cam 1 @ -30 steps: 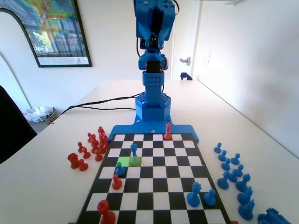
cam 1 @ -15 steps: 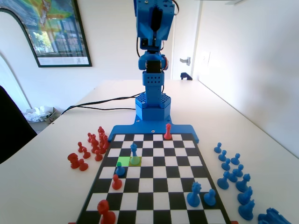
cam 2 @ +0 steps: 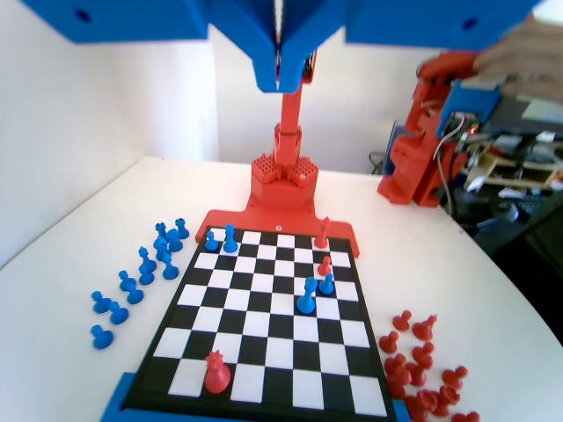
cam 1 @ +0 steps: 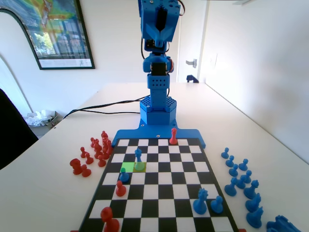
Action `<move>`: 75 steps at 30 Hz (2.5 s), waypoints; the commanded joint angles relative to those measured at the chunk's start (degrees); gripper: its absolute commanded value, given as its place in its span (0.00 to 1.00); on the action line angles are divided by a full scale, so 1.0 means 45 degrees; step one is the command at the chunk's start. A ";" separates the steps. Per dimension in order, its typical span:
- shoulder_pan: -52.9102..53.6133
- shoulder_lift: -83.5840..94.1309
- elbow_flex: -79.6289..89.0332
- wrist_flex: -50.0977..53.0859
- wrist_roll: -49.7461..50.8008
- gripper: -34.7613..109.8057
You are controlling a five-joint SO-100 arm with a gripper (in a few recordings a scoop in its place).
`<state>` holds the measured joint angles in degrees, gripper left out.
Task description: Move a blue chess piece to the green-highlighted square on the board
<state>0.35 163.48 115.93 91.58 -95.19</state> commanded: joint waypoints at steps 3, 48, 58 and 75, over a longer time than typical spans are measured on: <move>-0.0137 -0.2812 -0.2383 0.0449 0.0117 0.25; 0.3164 -1.3066 0.1230 -0.7090 -0.3242 0.33; 0.2754 -1.4043 0.0898 -0.6758 -0.2832 0.33; 0.2988 -1.6074 -0.0059 -0.7598 -0.2988 0.33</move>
<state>13.01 90.44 118.92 58.01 -107.67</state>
